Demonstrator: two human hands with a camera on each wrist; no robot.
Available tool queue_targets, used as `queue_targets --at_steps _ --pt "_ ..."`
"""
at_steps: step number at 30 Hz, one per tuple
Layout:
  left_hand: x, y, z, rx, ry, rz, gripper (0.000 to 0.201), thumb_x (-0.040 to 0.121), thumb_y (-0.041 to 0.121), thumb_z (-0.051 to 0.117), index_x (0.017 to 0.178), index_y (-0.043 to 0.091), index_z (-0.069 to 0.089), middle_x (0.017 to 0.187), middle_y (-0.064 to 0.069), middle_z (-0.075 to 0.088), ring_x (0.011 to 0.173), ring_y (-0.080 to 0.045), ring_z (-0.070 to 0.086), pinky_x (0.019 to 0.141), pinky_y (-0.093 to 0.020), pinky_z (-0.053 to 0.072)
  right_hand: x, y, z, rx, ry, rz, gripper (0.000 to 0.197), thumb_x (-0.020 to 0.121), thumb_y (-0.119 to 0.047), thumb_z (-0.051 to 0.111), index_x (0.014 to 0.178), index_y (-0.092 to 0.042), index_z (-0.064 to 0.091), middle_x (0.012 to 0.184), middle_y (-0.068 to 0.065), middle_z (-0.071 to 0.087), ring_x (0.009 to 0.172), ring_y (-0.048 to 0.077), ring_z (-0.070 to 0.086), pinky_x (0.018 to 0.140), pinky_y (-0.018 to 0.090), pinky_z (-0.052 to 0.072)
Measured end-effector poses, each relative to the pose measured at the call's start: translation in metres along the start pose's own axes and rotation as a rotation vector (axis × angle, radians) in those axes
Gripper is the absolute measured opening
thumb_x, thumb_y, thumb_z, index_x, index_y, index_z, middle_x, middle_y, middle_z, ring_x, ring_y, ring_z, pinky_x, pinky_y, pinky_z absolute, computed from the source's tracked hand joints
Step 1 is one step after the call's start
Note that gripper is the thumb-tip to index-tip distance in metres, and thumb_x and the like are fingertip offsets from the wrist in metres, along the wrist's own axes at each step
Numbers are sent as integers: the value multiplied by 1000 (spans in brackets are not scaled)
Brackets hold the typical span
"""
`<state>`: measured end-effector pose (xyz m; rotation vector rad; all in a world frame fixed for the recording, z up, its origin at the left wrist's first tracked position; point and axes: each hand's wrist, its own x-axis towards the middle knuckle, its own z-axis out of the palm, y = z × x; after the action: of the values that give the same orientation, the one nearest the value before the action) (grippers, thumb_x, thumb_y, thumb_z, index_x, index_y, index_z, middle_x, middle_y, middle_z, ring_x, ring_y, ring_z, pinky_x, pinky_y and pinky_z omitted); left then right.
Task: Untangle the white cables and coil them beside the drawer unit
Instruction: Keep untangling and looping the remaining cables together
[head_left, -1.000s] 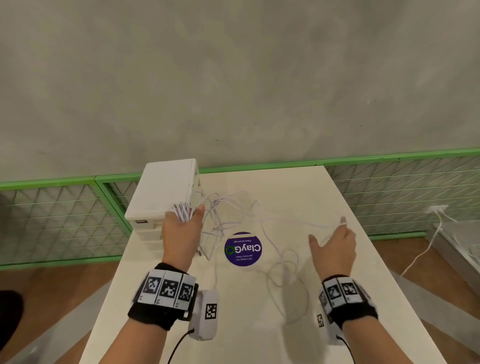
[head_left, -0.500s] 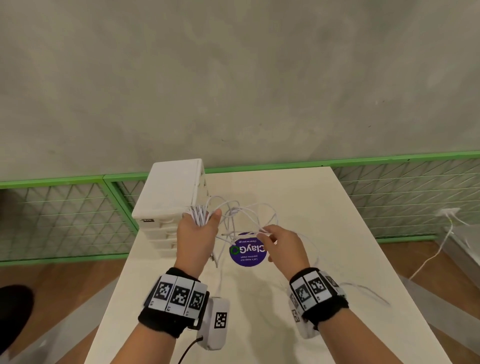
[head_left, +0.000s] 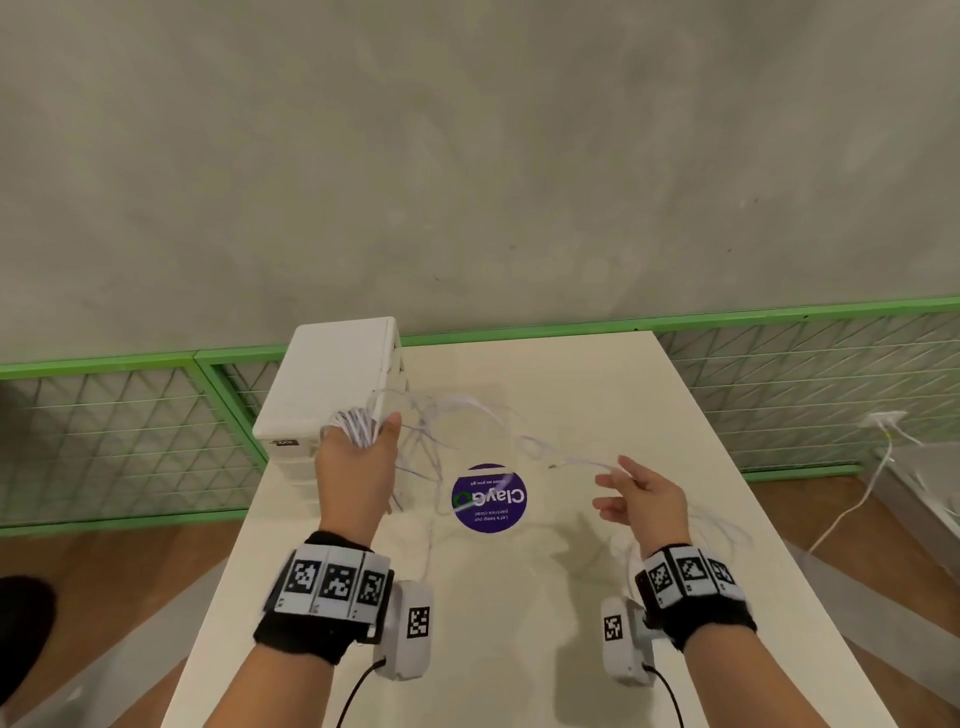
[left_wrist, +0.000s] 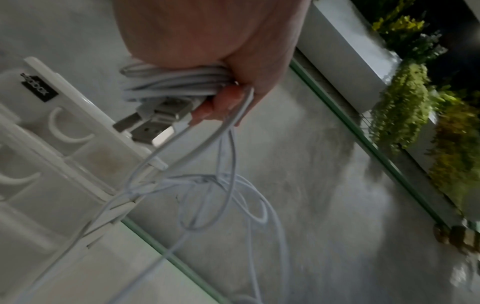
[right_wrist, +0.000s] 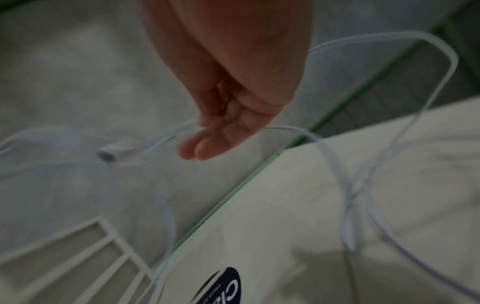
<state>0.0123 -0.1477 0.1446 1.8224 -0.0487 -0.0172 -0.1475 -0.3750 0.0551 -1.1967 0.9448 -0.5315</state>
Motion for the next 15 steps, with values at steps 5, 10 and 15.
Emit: queue_targets --at_steps 5,10,15 --pt "1 12 -9 -17 -125 44 33 87 29 65 78 -1 56 59 -7 54 48 -16 47 46 -20 41 -5 -4 -3 -493 -42 75 57 91 -9 49 144 -15 29 66 10 69 43 20 55 47 27 46" --pt "-19 14 5 -22 -303 70 32 86 29 67 70 7 50 49 2 48 35 -4 42 43 -20 37 -34 -40 49 -517 -147 -588 54 80 -41 68 130 -27 52 110 -10 52 102 5 50 92 24 38" --pt "-26 17 8 4 -294 115 29 85 25 69 67 11 51 51 2 50 41 -7 45 46 -18 37 -35 -49 68 -675 -281 -626 16 91 -33 56 97 -27 70 80 -15 62 78 2 56 74 25 42"
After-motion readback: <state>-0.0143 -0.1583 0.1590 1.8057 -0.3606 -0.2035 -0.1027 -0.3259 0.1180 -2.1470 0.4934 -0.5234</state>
